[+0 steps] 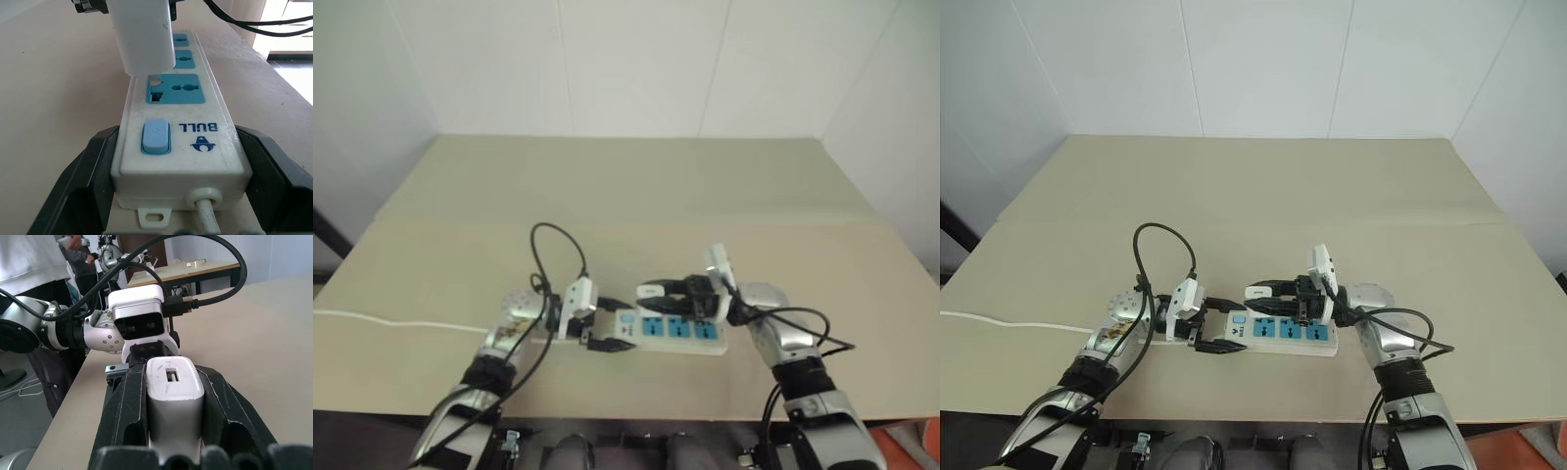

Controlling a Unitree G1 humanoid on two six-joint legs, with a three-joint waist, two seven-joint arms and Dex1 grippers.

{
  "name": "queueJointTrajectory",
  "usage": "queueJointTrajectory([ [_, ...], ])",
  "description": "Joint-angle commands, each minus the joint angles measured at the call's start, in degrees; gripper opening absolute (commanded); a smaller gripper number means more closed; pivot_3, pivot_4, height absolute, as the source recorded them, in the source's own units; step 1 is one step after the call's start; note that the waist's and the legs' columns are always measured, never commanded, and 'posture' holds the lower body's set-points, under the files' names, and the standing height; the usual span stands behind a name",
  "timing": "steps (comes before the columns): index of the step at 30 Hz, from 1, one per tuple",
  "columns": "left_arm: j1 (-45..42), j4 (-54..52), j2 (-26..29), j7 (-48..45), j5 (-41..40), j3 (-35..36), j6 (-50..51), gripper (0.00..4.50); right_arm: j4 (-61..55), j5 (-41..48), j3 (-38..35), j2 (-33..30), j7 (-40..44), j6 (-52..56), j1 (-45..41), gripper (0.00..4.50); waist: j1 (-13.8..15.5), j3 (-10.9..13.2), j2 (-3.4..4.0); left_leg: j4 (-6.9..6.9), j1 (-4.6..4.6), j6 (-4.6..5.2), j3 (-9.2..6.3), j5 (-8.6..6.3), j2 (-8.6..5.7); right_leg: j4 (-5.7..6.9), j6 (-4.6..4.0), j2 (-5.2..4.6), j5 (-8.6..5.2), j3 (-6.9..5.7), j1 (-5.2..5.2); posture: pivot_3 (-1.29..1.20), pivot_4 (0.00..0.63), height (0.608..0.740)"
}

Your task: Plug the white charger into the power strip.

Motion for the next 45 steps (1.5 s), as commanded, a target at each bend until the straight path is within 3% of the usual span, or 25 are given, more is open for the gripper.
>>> queueJointTrajectory([
  [1, 0.73, 0.61, 1.09, -0.96, 1.16, -1.36, 1.03, 3.26, -1.19, 0.28, -1.19, -0.47, 0.42, -1.45, 0.25, 1.12, 0.0, 0.0, 0.0, 0.0, 0.0, 0.0, 0.0, 0.0, 0.0, 0.0, 0.0, 0.0, 0.0, 0.0, 0.0, 0.0, 0.15, 0.74],
  [23, 0.85, 0.54, 1.08, -0.73, 1.12, -1.56, 1.16, 3.26, 0.78, -2.72, -0.36, 0.34, -0.41, -4.61, 1.71, 1.12, -0.09, 0.0, 0.0, -0.01, 0.01, 0.0, 0.0, 0.0, 0.0, 0.0, 0.0, 0.01, 0.0, 0.0, 0.0, 0.0, 0.15, 0.74],
  [45, 0.17, 1.65, 1.11, -0.67, 0.8, -1.95, 0.54, 3.26, 0.07, -2.41, -1.8, -3.66, 0.76, -9.09, 5.32, 1.12, 0.47, 0.0, 0.0, -0.03, 0.0, 0.0, 0.01, 0.0, -0.01, -0.09, 0.0, -0.01, 0.0, 0.0, 0.03, 0.0, 0.15, 0.74],
])
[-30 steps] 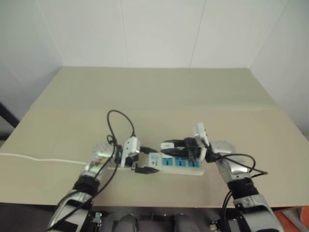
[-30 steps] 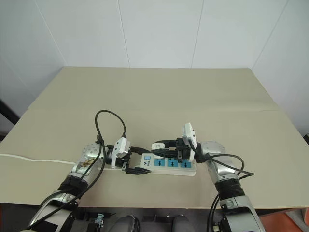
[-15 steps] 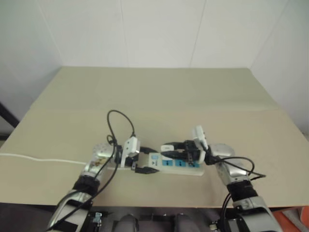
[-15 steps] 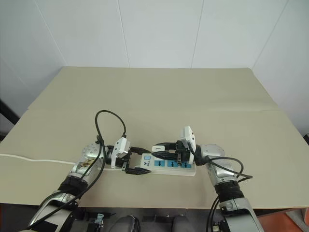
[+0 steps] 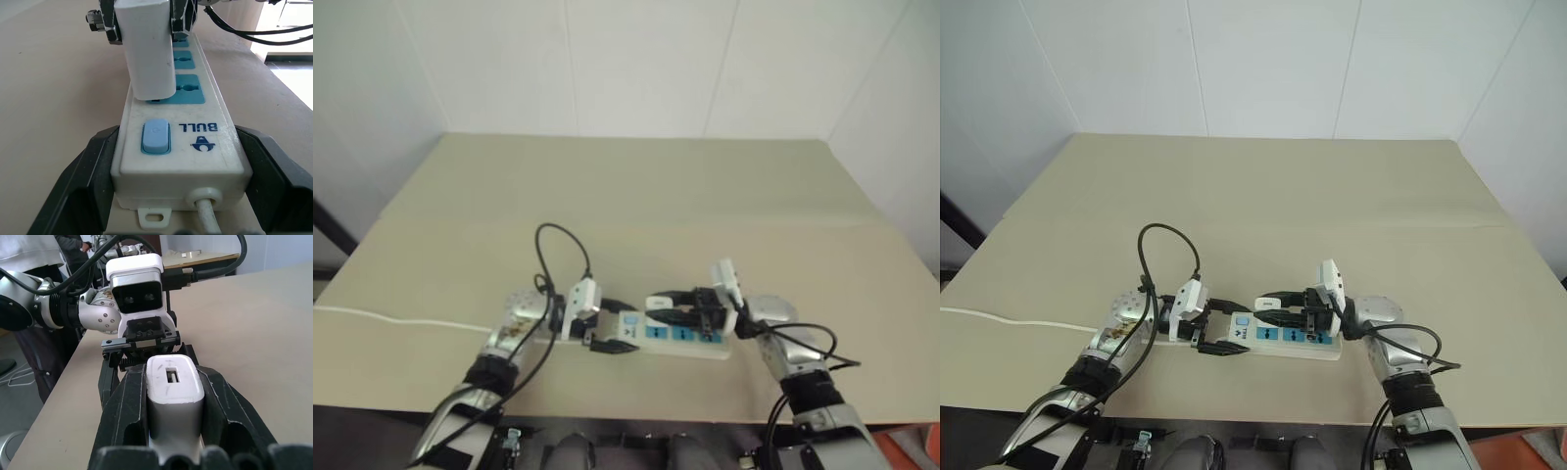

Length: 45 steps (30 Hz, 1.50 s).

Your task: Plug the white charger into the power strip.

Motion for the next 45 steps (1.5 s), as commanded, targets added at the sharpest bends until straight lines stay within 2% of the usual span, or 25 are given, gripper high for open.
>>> queueJointTrajectory([
  [1, 0.68, 1.53, 1.25, -0.87, 1.46, -0.87, 0.64, 3.26, -0.1, -0.9, -1.58, -1.76, 0.55, -2.99, 0.78, 1.12, 0.01, 0.0, 0.0, 0.0, 0.0, 0.0, 0.0, 0.0, 0.0, 0.0, 0.0, 0.0, 0.0, 0.0, 0.0, 0.0, 0.15, 0.74],
  [13, 1.05, 1.21, 1.63, -0.85, 1.25, -0.69, 0.48, 3.26, 6.17, -5.75, 2.28, -1.65, -0.54, -6.67, 0.08, 1.12, -0.17, 0.0, 0.0, 0.0, 0.14, 0.0, 0.0, 0.0, 0.01, 0.0, 0.0, 0.01, 0.0, 0.0, 0.12, 0.0, 0.15, 0.74],
  [28, 1.07, 0.8, 1.81, -1.33, 0.69, -0.65, 0.65, 3.26, 8.24, -7.14, 3.95, -1.15, -4.51, -7.26, 1.31, 1.12, -0.45, -0.05, -0.03, -0.12, 0.52, 0.0, 0.03, 0.0, 0.03, 0.01, -0.02, 0.03, -0.02, 0.05, 0.39, 0.0, 0.15, 0.74],
  [37, 0.76, 1.27, 1.57, -1.46, 0.6, -0.57, -0.01, 3.26, 10.22, -7.6, 4.5, -1.71, -4.43, -9.18, 0.2, 1.12, -0.93, -0.05, -0.03, -0.26, 1.08, -0.01, 0.03, -0.01, 0.06, -0.13, 0.2, 0.05, -0.17, 0.05, 0.96, 0.0, 0.15, 0.74],
  [45, 0.8, 1.51, 1.49, -1.22, 0.76, -0.7, -0.44, 3.26, 9.3, -8.33, 4.28, -1.61, -5.6, -9.98, 0.52, 3.93, -1.14, -0.07, -0.08, -0.34, 1.12, -0.01, 0.01, -0.01, 0.06, -0.2, 0.27, 0.03, -0.23, 0.04, 1.0, 0.0, 0.15, 0.74],
])
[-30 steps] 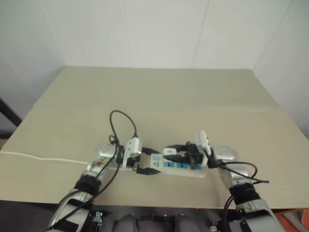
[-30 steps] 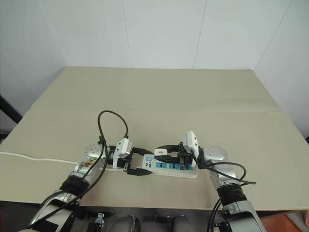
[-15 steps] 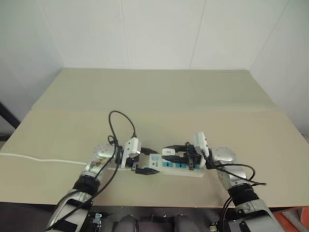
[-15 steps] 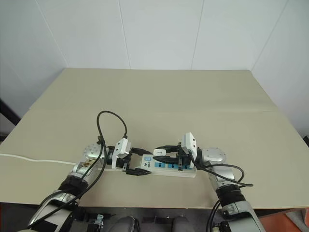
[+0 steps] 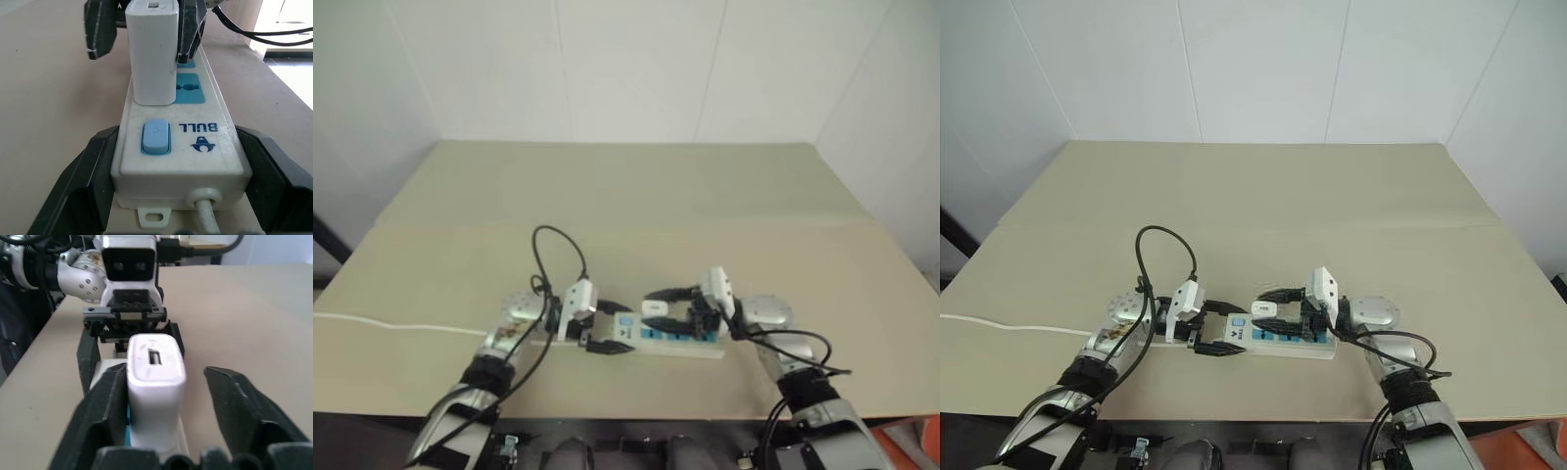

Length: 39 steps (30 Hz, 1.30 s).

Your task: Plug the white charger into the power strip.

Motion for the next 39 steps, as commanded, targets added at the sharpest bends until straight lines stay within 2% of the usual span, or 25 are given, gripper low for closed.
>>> queueJointTrajectory([
  [1, 0.54, 0.28, 0.55, -1.23, 1.0, -0.88, -0.02, 3.26, 2.48, -3.38, 0.73, -0.72, -0.8, -0.07, 2.05, 4.32, -0.01, 0.0, 0.0, 0.0, 0.0, 0.0, 0.0, 0.0, 0.0, 0.0, 0.0, 0.0, 0.0, 0.0, 0.0, 0.0, 0.15, 0.74],
  [2, 0.5, 0.34, 0.5, -1.19, 1.04, -0.9, -0.09, 3.26, 2.46, -3.51, 0.68, -0.73, -0.63, -0.35, 2.04, 4.46, -0.02, 0.0, 0.0, -0.01, 0.0, 0.0, 0.0, 0.0, 0.0, 0.0, 0.01, 0.0, 0.0, 0.0, 0.0, 0.0, 0.15, 0.74],
  [9, -0.74, 1.91, -0.46, -1.55, -0.66, 0.05, 1.82, 3.26, 2.43, -3.35, -0.05, -1.02, 1.01, -3.27, 2.27, 4.46, 0.01, 0.0, -0.01, -0.02, -0.01, 0.0, 0.0, 0.0, 0.0, -0.02, 0.01, 0.0, -0.01, 0.0, 0.0, 0.0, 0.15, 0.74],
  [11, -1.46, 2.34, -1.36, -1.85, -2.54, 1.45, 2.49, 3.98, 2.36, -3.32, -0.13, -1.27, 1.37, -3.71, 2.32, 4.5, 0.06, 0.01, -0.01, -0.02, -0.02, 0.0, 0.0, 0.0, -0.01, -0.03, 0.05, -0.01, -0.03, 0.0, 0.0, 0.0, 0.15, 0.74],
  [13, -1.62, 1.48, -1.74, -3.17, -4.25, 2.61, 2.77, 4.47, 2.24, -3.28, -0.21, -1.44, 1.57, -3.8, 2.36, 4.5, -0.01, 0.02, -0.03, -0.02, -0.07, 0.0, 0.0, 0.0, -0.01, -0.04, 0.07, -0.01, -0.05, 0.0, -0.02, 0.0, 0.15, 0.74],
  [17, -1.01, -2.06, -0.6, -5.79, -7.24, 4.32, 4.0, 4.47, 0.97, -2.85, -0.43, -1.85, 1.74, -2.89, 2.36, 4.5, 0.03, 0.04, -0.06, -0.03, -0.15, 0.0, -0.01, 0.0, -0.01, -0.11, -0.09, -0.02, 0.05, -0.02, -0.06, 0.0, 0.15, 0.74],
  [25, 2.19, -11.37, 7.07, -8.63, -11.47, 8.27, 8.37, 4.47, -7.35, 4.24, -5.47, -5.54, 5.25, -1.51, 3.96, 4.5, 0.05, 0.14, -0.02, -0.15, -0.52, 0.0, -0.02, 0.0, 0.01, -0.32, -0.29, -0.04, 0.17, -0.04, -0.38, 0.0, 0.15, 0.74],
  [28, 3.74, -12.09, 12.18, -10.39, -10.68, 9.5, 8.12, 4.47, -12.53, 7.39, -10.28, -10.98, 5.5, 1.05, 5.81, 4.5, 0.05, 0.34, 0.12, -0.11, -1.08, 0.0, 0.0, 0.0, -0.02, -0.11, -0.31, -0.07, 0.19, 0.0, -1.06, 0.0, 0.15, 0.74],
  [31, 5.22, -10.42, 16.45, -10.74, -8.88, 10.41, 5.12, 4.47, -16.7, 6.33, -13.81, -21.3, 7.55, 4.33, 9.18, 4.5, 0.4, 0.67, 0.47, -0.1, -1.23, 0.0, 0.01, 0.0, -0.04, -0.05, -0.32, -0.08, 0.19, 0.0, -1.24, 0.0, 0.15, 0.74],
  [35, 6.74, -8.75, 20.57, -10.75, -8.11, 11.18, 3.0, 4.47, -20.74, 4.27, -18.14, -34.13, 8.37, 9.89, 16.5, 4.5, 0.91, 0.75, 0.47, -0.11, -1.22, 0.0, 0.03, 0.0, -0.01, -0.07, -0.38, -0.04, 0.14, -0.02, -1.26, 0.0, 0.15, 0.74],
  [39, 7.03, -7.98, 21.53, -10.69, -7.9, 11.39, 1.88, 4.47, -23.39, 5.48, -22.53, -38.54, 9.2, 10.99, 22.18, 4.5, 0.91, 0.77, 0.44, -0.1, -1.22, 0.0, 0.06, 0.0, 0.0, -0.07, -0.37, -0.04, 0.12, -0.03, -1.22, 0.0, 0.15, 0.74],
])
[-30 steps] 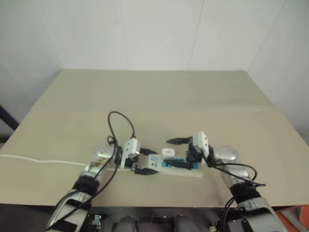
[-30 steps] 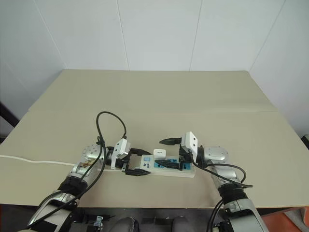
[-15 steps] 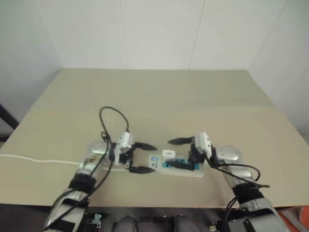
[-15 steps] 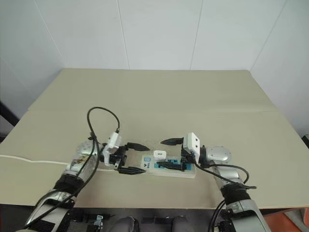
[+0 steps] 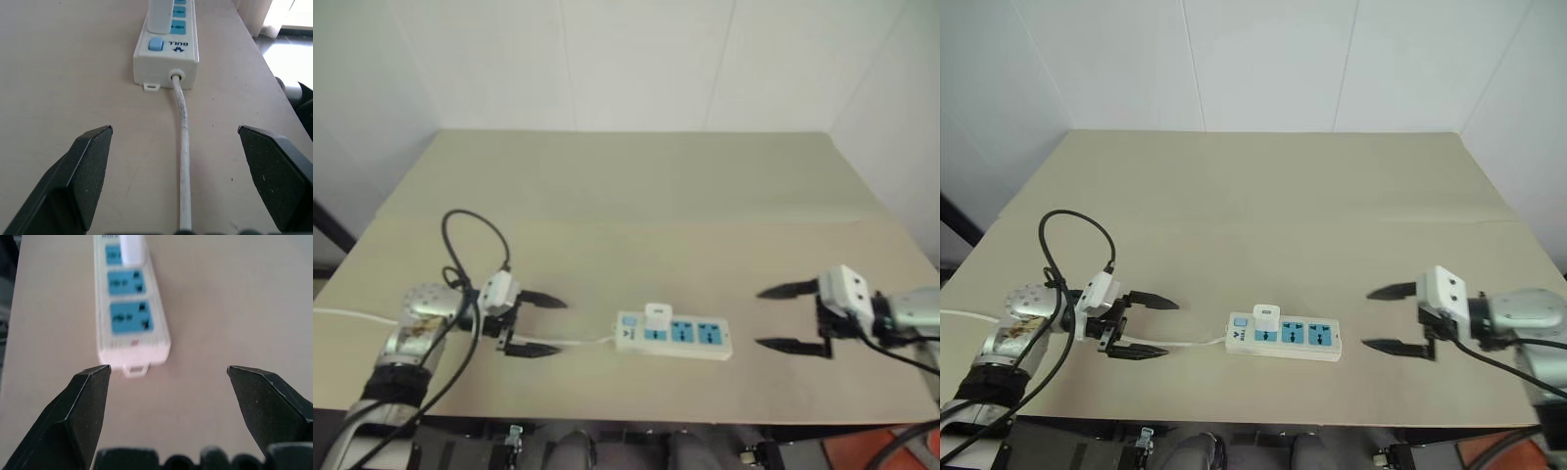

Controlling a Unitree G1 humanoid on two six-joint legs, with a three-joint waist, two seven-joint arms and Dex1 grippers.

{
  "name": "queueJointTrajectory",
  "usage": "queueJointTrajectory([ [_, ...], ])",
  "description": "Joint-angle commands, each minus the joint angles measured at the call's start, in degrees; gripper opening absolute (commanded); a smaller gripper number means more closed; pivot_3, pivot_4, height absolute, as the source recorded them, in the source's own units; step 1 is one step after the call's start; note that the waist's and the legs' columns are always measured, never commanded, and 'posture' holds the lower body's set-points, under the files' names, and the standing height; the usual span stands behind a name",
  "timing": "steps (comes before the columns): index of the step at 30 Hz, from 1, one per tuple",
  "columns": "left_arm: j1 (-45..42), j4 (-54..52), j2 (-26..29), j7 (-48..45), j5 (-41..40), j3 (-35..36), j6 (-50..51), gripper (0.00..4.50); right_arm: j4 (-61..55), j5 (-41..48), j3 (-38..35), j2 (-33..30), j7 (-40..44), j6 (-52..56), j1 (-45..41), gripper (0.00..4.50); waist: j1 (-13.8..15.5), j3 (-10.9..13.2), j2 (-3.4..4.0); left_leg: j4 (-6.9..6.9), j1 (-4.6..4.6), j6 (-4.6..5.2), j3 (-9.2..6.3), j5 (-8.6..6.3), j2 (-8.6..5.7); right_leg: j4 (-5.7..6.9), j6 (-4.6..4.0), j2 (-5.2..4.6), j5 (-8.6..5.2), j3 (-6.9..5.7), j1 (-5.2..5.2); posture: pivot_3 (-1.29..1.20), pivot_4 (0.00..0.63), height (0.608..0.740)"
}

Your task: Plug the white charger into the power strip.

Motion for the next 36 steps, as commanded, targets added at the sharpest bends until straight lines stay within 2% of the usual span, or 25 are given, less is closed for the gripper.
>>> queueJointTrajectory([
  [1, -0.34, 0.03, 0.26, -0.16, -0.16, 1.34, -1.94, 4.47, -4.33, 2.24, -5.66, -1.6, 0.65, 0.75, 3.55, 4.5, -0.07, 0.01, -0.01, 0.01, -0.01, 0.0, 0.01, 0.0, 0.0, 0.0, 0.01, 0.0, -0.01, 0.01, 0.0, 0.0, 0.15, 0.74],
  [7, -0.9, 1.42, -1.87, 0.66, 0.57, 0.67, -3.0, 4.47, -8.91, 1.9, -9.51, -0.69, -2.98, 2.49, 8.85, 4.5, -0.11, 0.04, -0.07, 0.01, -0.01, 0.0, 0.01, 0.0, 0.01, 0.02, 0.02, 0.0, -0.01, 0.01, 0.0, 0.0, 0.15, 0.74],
  [13, -2.29, 3.25, -2.84, 0.23, 1.01, 0.53, -3.71, 4.47, -10.61, 2.78, -11.71, 1.21, -3.39, -0.12, 10.32, 4.5, -0.02, 0.08, -0.13, 0.02, -0.01, 0.0, 0.0, 0.0, 0.0, 0.02, 0.02, 0.01, -0.01, 0.01, 0.01, 0.0, 0.15, 0.74],
  [36, -2.96, 2.77, -4.03, 0.02, 1.38, 0.19, -2.94, 4.47, -10.52, 1.44, -11.93, 1.91, -4.42, -1.95, 12.08, 4.5, 0.0, 0.08, -0.13, 0.04, 0.0, 0.0, 0.0, 0.0, -0.01, 0.06, 0.01, 0.01, 0.0, 0.01, 0.03, 0.0, 0.15, 0.74],
])
